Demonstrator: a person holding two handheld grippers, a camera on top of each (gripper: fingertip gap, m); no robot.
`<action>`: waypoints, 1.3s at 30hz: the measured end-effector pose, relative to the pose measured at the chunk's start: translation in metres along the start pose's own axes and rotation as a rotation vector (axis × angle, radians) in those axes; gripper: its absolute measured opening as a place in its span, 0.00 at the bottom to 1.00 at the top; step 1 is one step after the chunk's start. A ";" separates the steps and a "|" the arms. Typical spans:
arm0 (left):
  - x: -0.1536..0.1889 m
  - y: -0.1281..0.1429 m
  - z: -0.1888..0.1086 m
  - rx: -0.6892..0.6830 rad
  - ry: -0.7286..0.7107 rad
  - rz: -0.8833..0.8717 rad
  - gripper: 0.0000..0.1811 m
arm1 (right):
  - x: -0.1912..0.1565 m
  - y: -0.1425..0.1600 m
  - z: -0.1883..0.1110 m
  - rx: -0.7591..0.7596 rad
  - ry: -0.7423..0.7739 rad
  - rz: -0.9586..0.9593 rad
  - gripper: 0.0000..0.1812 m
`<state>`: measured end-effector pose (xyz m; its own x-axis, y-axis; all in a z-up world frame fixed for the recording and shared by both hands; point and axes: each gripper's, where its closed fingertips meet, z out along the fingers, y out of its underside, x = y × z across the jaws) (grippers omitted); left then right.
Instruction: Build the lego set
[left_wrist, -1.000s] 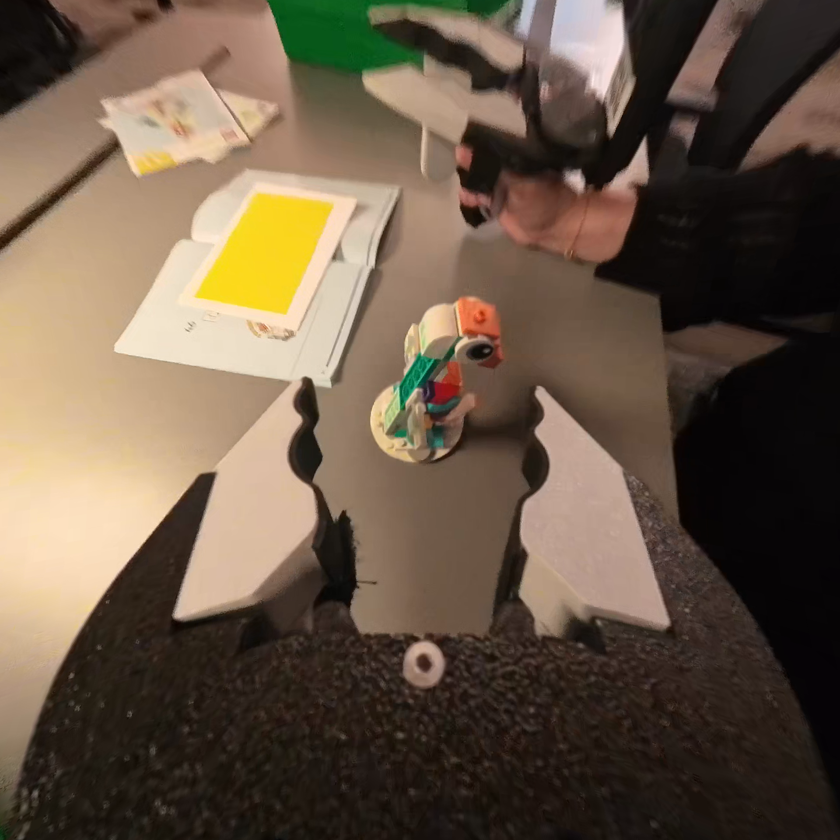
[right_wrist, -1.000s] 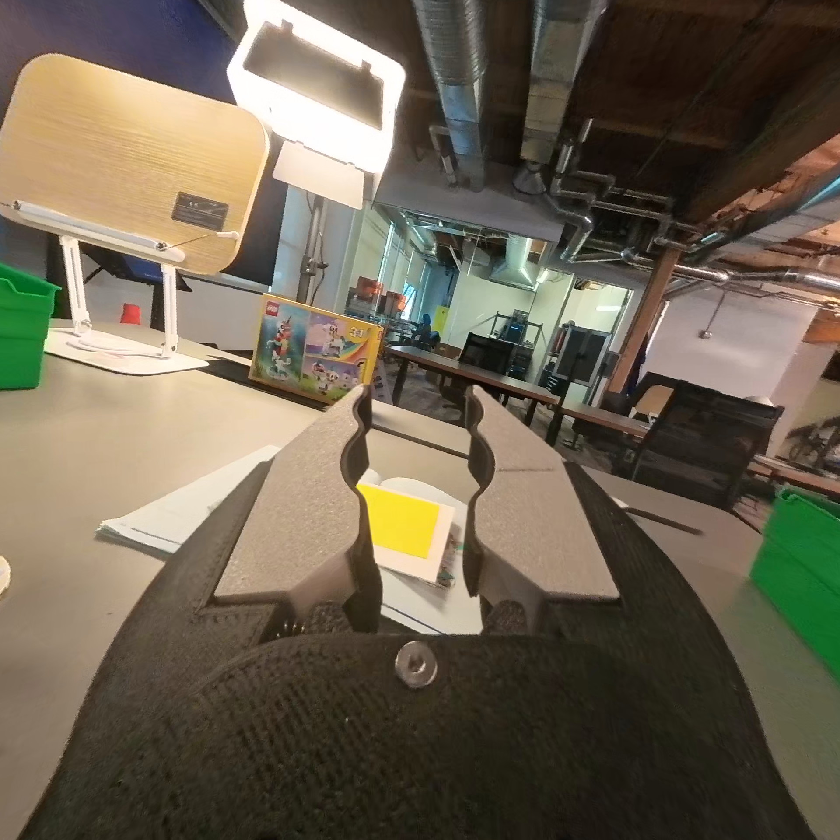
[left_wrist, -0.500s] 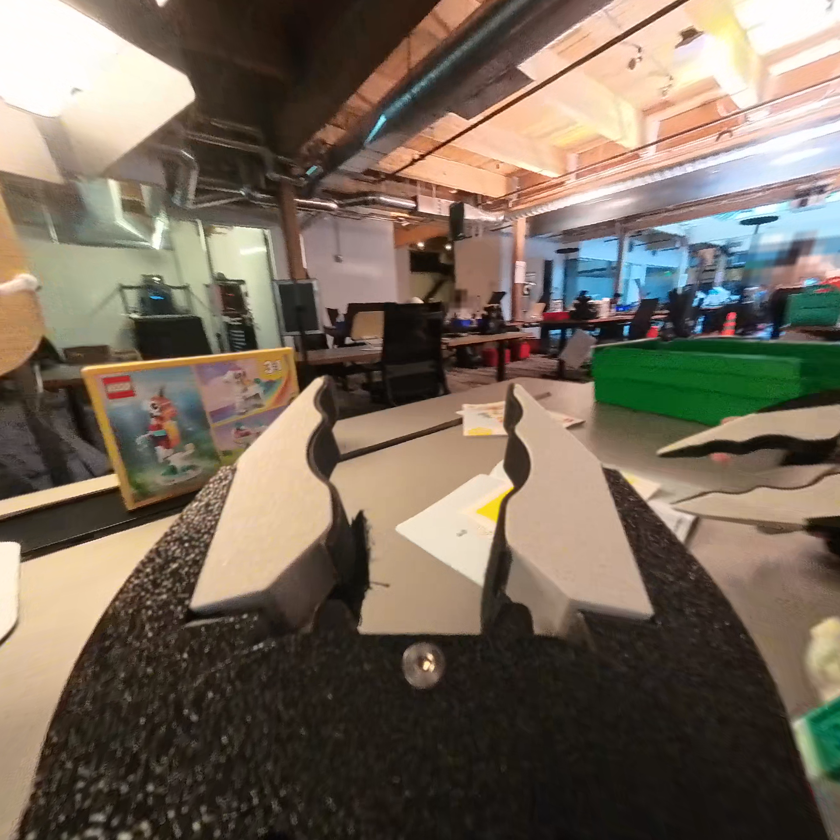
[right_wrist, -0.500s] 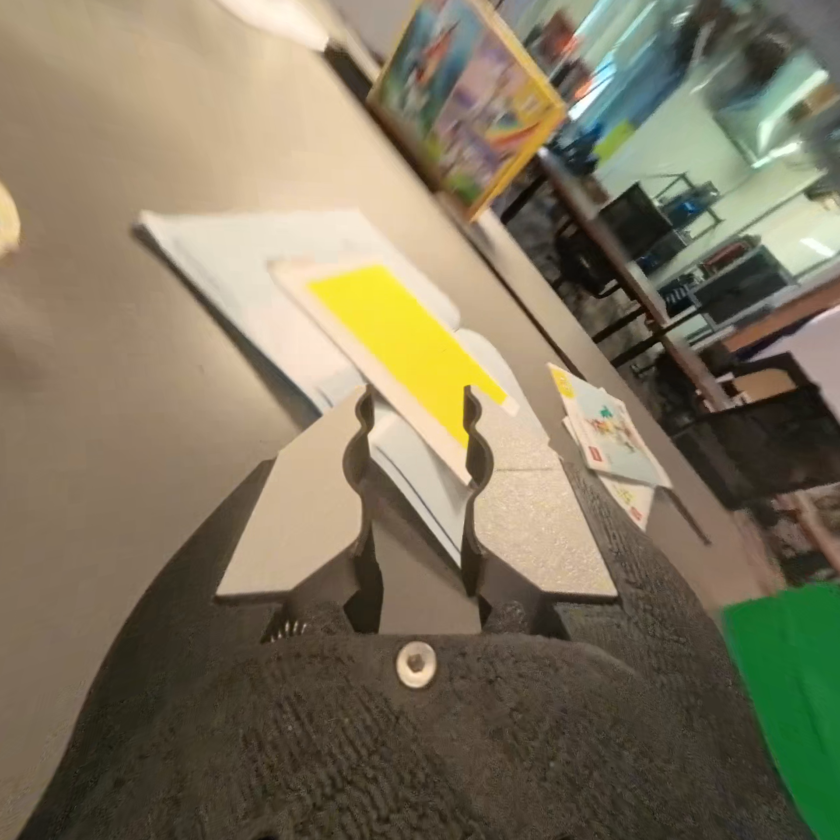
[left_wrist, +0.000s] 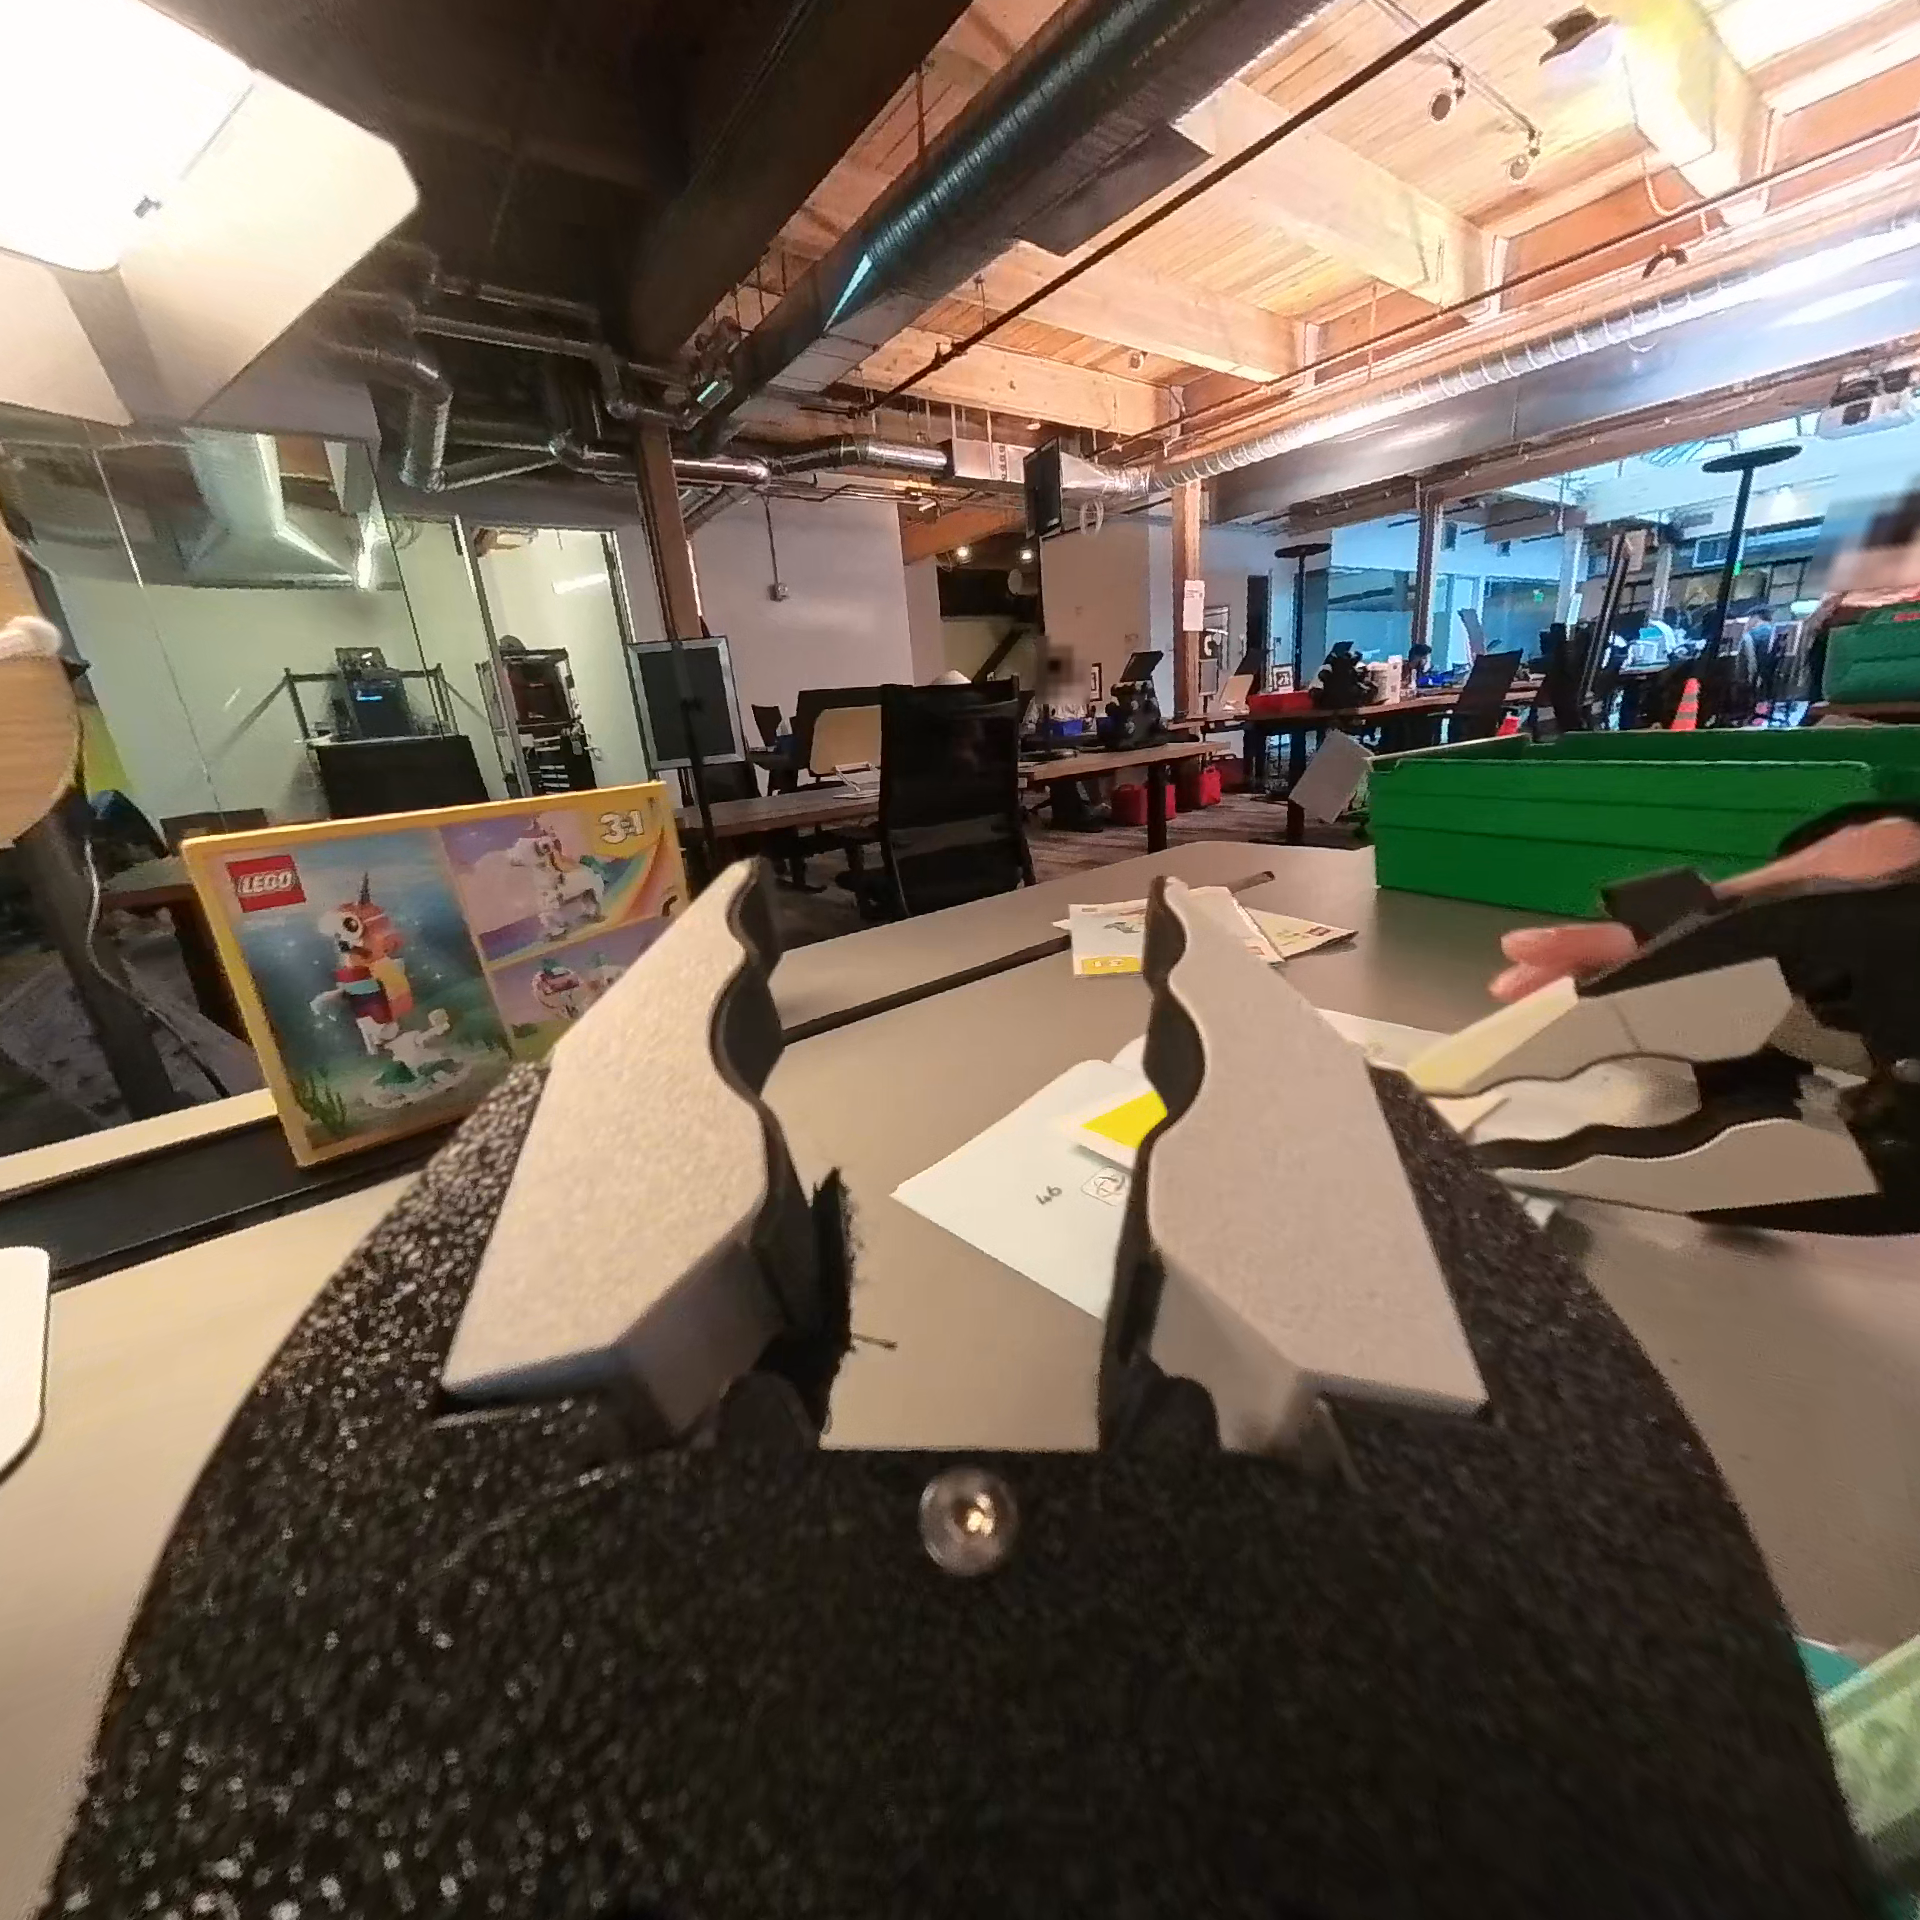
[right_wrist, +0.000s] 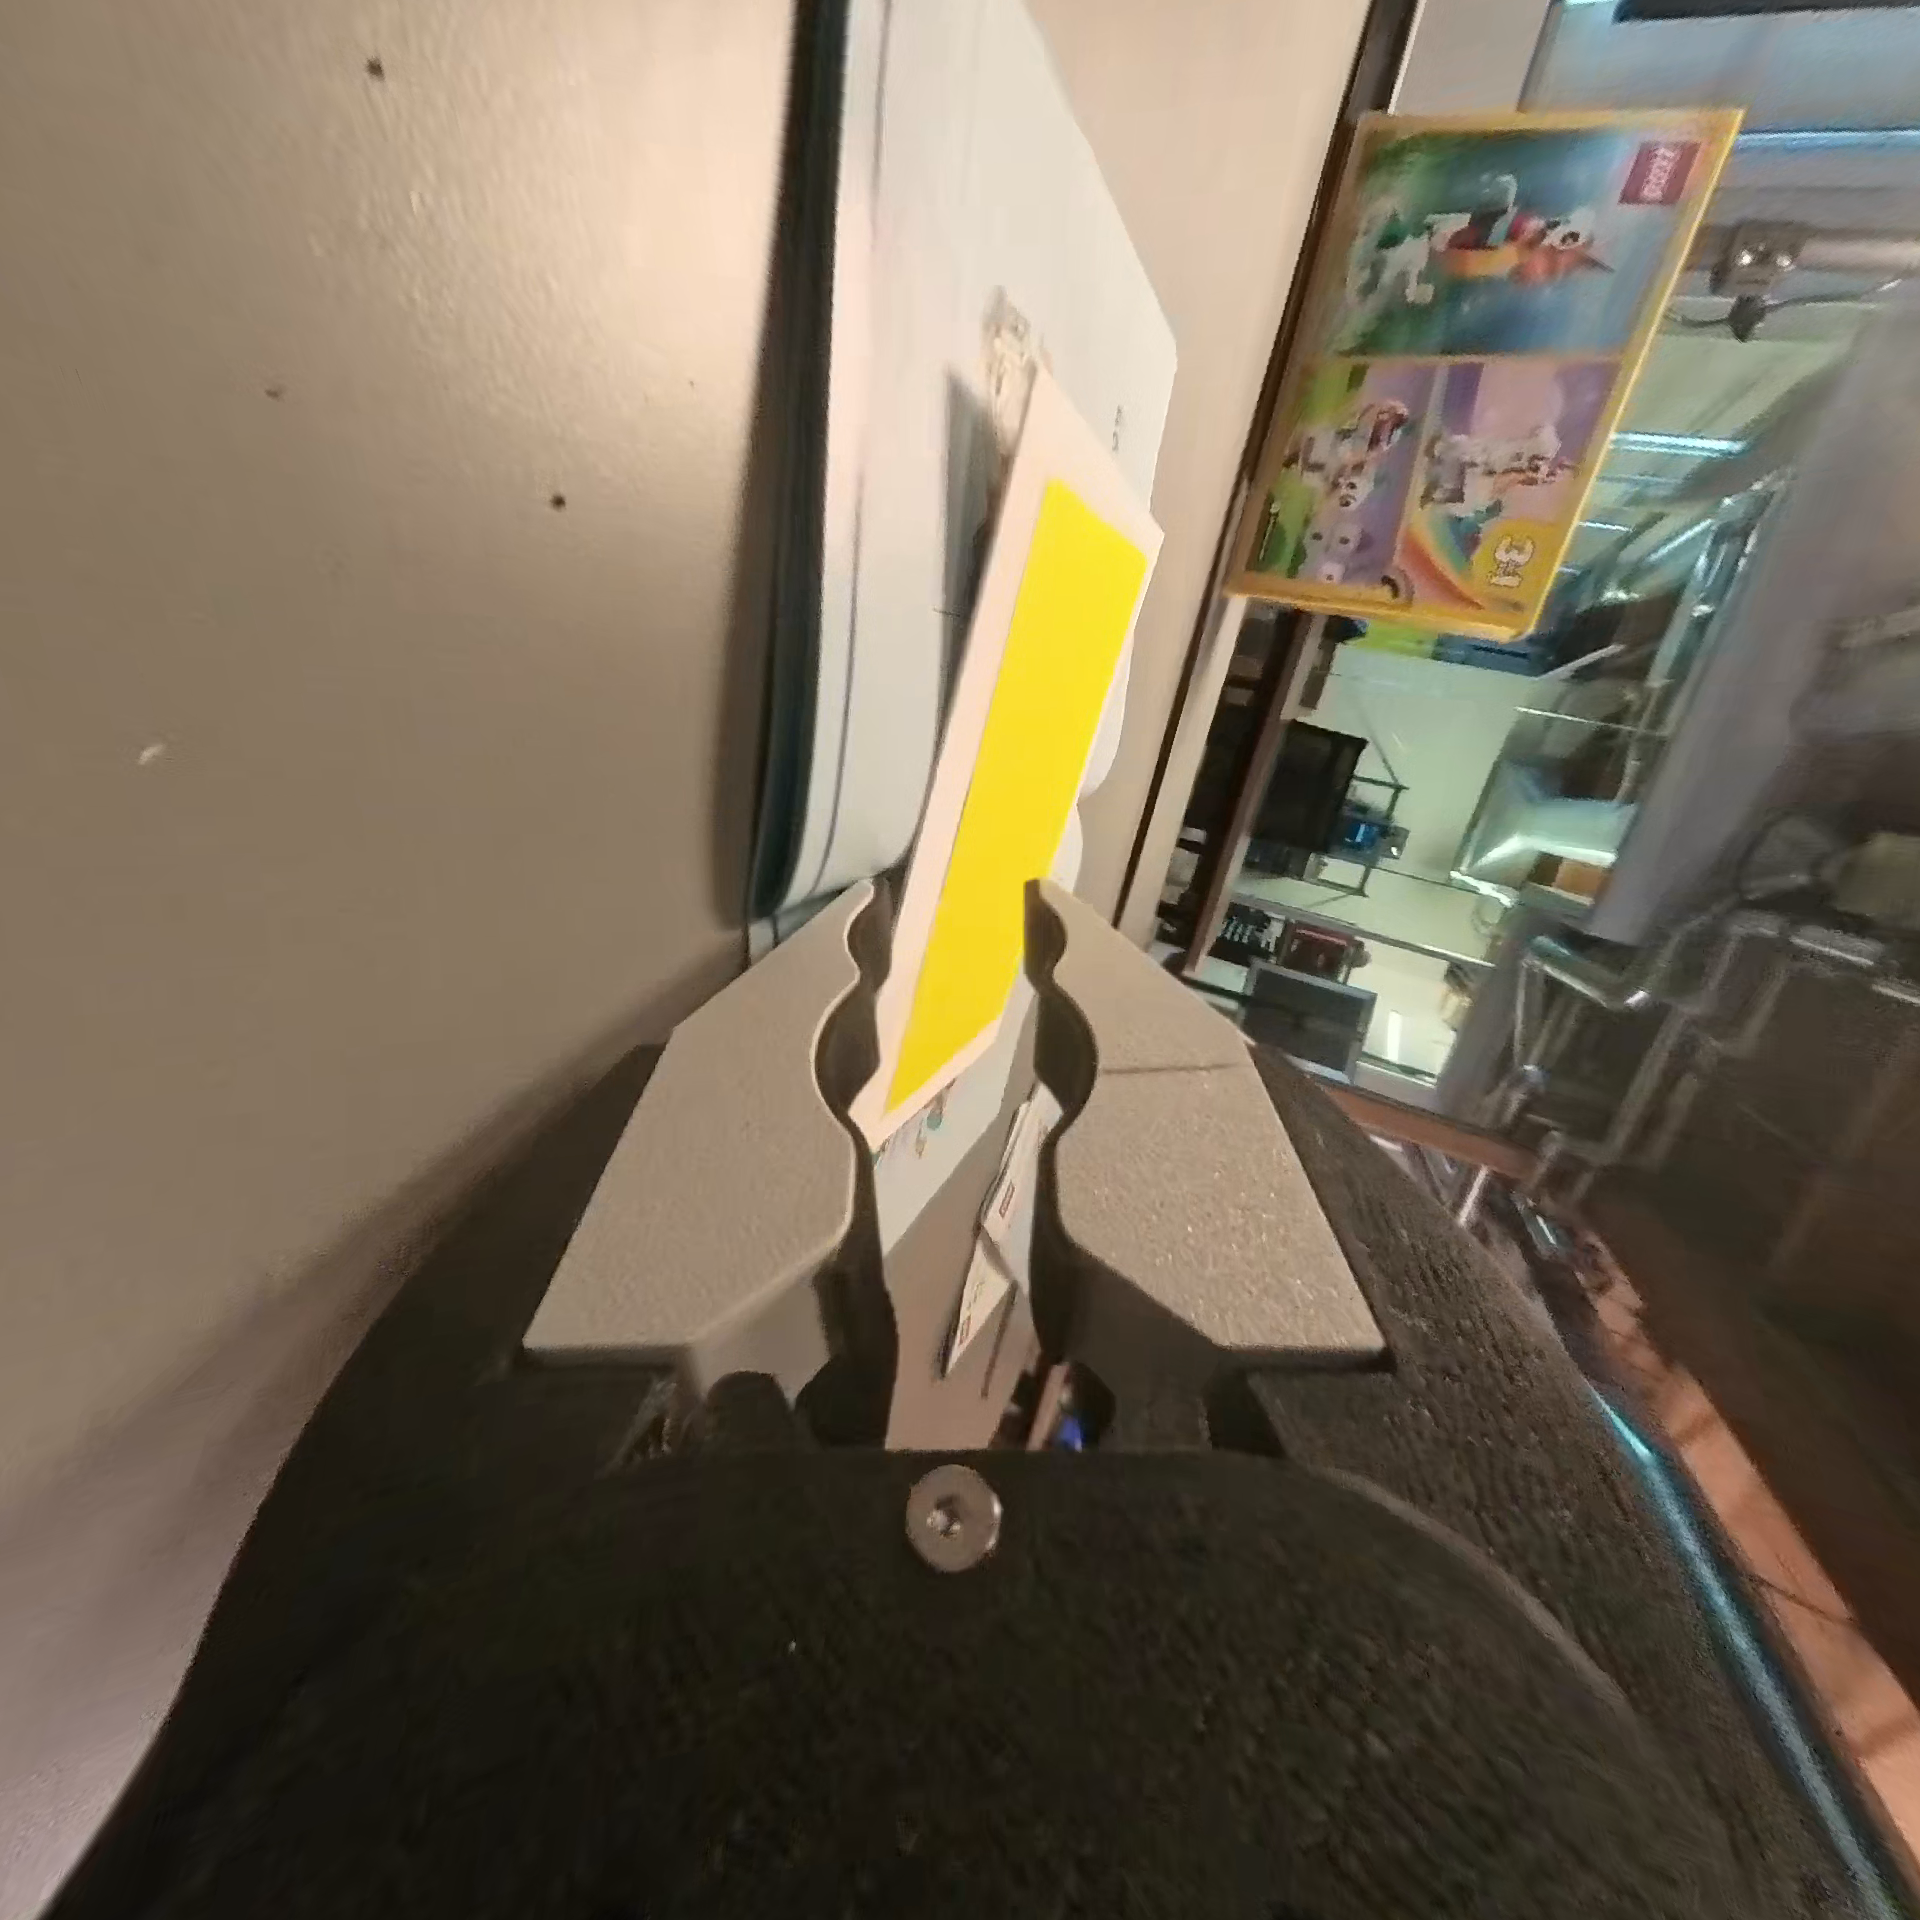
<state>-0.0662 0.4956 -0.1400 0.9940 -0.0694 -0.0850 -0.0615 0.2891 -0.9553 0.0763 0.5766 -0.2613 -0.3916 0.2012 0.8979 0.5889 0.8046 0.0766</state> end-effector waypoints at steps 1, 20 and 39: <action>-0.001 0.000 0.000 0.001 -0.006 -0.006 0.37 | -0.001 0.002 0.002 -0.017 0.016 -0.006 0.11; -0.005 0.000 -0.001 0.009 -0.021 -0.022 0.34 | 0.060 0.025 0.002 0.032 0.212 0.466 0.00; -0.010 0.000 -0.001 0.018 -0.032 -0.059 0.34 | 0.167 0.102 0.124 0.591 -0.243 1.895 0.00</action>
<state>-0.0765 0.4950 -0.1393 0.9982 -0.0566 -0.0193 -0.0013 0.3022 -0.9532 -0.0174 0.7615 -0.1571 0.2338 0.8767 -0.4205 0.0495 -0.4426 -0.8953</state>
